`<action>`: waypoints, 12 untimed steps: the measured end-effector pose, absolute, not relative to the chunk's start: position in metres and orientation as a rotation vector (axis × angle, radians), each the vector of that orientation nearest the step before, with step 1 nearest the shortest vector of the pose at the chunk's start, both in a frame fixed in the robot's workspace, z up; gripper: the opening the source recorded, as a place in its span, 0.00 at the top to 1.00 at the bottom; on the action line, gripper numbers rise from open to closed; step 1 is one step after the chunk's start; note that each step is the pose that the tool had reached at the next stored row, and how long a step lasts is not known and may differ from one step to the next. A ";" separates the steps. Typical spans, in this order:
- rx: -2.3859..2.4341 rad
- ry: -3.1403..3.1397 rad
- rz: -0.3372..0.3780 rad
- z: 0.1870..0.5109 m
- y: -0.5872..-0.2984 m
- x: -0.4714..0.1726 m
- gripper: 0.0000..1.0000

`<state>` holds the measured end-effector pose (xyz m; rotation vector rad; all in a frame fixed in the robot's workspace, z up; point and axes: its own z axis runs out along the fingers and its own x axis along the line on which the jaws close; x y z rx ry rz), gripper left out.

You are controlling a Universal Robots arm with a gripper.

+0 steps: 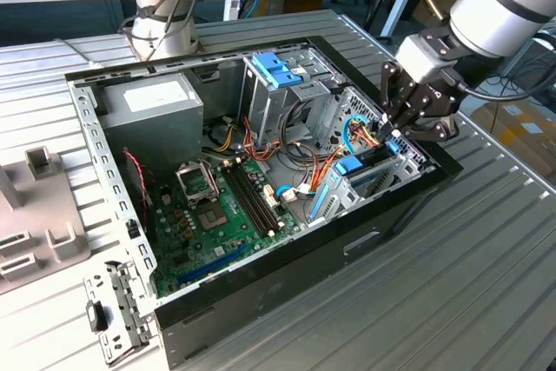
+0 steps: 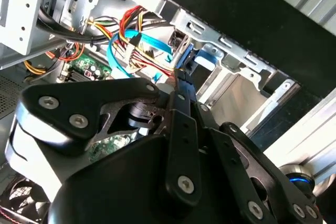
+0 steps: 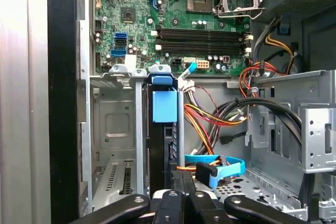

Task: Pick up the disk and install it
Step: 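Insert the first disk wire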

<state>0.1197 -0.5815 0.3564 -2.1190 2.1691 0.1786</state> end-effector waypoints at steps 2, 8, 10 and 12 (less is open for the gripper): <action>-2.120 2.170 0.181 0.357 -0.581 0.127 0.89; -2.123 2.175 0.190 0.358 -0.581 0.149 0.89; -2.124 2.176 0.192 0.358 -0.581 0.154 0.89; -2.125 2.178 0.197 0.358 -0.581 0.164 0.89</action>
